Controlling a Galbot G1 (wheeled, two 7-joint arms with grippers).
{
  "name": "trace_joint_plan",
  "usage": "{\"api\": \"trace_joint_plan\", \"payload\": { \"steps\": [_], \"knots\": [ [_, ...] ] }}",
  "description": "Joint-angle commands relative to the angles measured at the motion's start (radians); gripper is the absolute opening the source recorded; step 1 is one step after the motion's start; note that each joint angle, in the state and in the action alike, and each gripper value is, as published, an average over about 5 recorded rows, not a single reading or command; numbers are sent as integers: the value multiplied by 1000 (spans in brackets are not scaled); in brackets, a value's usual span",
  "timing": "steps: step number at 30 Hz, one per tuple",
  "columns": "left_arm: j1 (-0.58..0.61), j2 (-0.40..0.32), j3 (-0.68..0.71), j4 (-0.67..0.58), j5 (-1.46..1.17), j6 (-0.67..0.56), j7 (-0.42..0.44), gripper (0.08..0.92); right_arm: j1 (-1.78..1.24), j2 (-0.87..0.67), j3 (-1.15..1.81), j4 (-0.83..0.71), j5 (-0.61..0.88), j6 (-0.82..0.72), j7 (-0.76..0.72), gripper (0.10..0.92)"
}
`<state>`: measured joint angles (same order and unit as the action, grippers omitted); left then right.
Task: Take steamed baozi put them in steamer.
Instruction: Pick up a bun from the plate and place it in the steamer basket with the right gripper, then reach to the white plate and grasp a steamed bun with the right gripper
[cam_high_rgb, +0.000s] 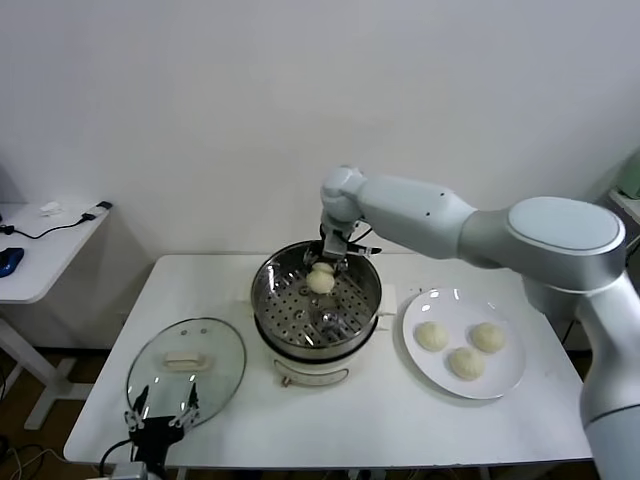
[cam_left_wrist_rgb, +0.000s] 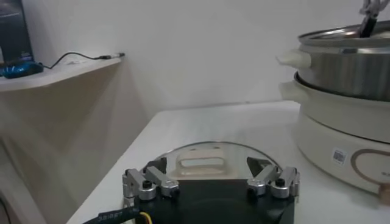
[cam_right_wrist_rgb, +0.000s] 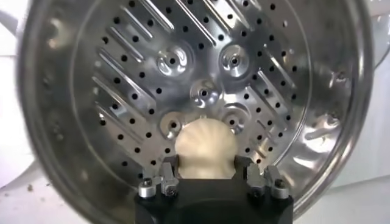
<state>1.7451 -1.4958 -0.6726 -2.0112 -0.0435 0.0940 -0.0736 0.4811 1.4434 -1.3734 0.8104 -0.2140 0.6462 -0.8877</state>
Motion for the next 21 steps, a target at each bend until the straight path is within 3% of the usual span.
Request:
{"api": "trace_joint_plan", "payload": {
  "steps": [1,7,12,17,21],
  "knots": [
    [2,-2,1,0,2,-1,-2,823,-42,42,9,-100,-15,34,41,710],
    [6,-7,4,-8,7,-2,-3,823,85,-1,-1,-16,88,55,-16,814],
    [6,-11,6,-14,9,0,-1,823,288,-129,-80,126,383,-25,-167,822],
    [-4,-10,5,-11,10,-2,-1,823,430,-368,-193,243,721,-316,-265,823],
    [-9,-7,5,-10,11,-9,-2,823,485,-564,-338,373,839,-545,-221,823]
  ]
}}
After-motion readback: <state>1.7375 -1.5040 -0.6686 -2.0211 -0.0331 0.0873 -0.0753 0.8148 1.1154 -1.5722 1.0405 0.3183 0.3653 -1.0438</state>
